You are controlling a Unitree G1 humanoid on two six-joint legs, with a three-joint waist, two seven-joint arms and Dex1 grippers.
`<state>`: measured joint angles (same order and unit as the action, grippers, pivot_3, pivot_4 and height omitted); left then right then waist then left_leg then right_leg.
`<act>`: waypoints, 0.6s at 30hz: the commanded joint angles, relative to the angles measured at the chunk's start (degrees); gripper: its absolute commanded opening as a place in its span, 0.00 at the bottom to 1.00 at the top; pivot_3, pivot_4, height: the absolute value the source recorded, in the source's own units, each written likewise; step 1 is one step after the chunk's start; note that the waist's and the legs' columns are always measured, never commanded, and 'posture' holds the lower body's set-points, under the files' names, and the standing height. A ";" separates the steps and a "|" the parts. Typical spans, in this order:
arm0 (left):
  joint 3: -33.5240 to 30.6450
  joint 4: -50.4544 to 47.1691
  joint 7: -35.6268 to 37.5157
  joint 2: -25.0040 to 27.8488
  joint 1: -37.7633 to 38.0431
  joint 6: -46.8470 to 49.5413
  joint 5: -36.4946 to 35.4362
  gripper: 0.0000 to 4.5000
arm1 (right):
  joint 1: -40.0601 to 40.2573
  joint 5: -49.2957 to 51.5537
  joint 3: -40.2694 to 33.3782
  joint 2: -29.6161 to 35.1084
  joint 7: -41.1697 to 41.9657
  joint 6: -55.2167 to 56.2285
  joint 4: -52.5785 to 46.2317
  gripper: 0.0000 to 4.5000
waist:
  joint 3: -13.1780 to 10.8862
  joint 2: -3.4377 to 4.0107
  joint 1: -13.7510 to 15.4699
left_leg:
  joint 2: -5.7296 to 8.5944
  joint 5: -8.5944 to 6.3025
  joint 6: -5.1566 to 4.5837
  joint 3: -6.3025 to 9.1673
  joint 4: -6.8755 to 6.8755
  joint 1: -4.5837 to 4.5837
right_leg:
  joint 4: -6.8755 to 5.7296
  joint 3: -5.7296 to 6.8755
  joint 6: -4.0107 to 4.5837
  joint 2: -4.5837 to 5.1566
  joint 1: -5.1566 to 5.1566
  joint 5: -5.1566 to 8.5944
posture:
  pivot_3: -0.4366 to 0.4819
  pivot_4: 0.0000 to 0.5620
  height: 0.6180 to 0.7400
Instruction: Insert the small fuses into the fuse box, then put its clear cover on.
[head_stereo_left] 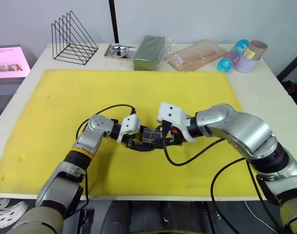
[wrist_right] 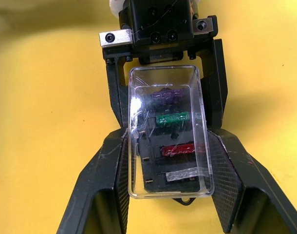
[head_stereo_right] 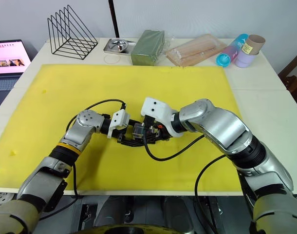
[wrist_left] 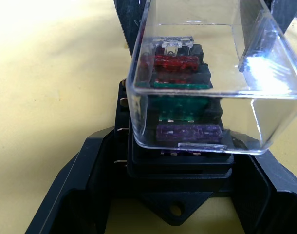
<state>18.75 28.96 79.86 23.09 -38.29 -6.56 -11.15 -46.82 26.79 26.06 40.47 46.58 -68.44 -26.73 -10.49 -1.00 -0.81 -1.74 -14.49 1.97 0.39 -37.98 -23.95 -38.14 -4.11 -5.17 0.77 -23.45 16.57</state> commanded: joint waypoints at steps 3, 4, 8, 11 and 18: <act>-0.43 -0.81 0.35 -0.28 0.64 0.28 0.58 0.63 | -0.44 -2.33 1.29 0.52 0.29 1.94 0.80 0.40 | 0.00 0.00 0.01 | 0.00 0.00 0.00 0.00 0.00 0.00 | 0.00 0.00 0.00 0.00 0.00 0.00 | 0.48 0.27 1.00; -0.44 -0.79 0.37 -0.29 0.62 0.30 0.60 0.63 | -0.48 -2.52 1.40 0.44 0.36 2.10 1.05 0.40 | 0.00 0.00 0.02 | 0.00 0.00 0.00 0.00 0.00 0.00 | 0.00 0.00 0.00 0.00 0.00 0.00 | 0.48 0.27 1.00; -0.46 -0.91 0.41 -0.33 0.62 0.45 0.65 0.63 | -0.64 -3.47 2.15 0.40 0.90 2.97 2.17 0.40 | 0.00 0.00 0.00 | 0.00 0.00 0.00 0.00 0.00 0.00 | 0.00 0.00 0.00 0.00 0.00 0.00 | 0.48 0.27 1.00; -0.51 -1.05 0.32 -0.38 0.66 0.64 0.71 0.63 | -0.31 -4.10 3.20 1.40 2.23 3.90 1.90 0.40 | 0.00 0.00 0.00 | 0.00 0.00 0.00 0.00 0.00 0.01 | 0.00 0.00 0.00 0.00 0.01 0.00 | 0.48 0.27 1.00; -0.66 -1.26 0.06 -0.49 0.64 1.10 0.78 0.63 | -0.54 -5.02 3.43 1.20 3.39 4.57 3.08 0.40 | 0.00 0.00 0.04 | 0.00 0.00 0.00 0.00 0.00 0.00 | 0.00 0.01 0.00 0.00 0.01 0.00 | 0.48 0.27 1.00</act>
<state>18.68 28.43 79.85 22.89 -38.30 -5.66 -10.64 -46.81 22.57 29.06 41.47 49.61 -63.44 -24.33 -10.49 -1.00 -0.77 -1.74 -14.49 1.97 0.40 -37.98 -23.95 -38.14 -4.10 -5.17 0.78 -23.44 16.57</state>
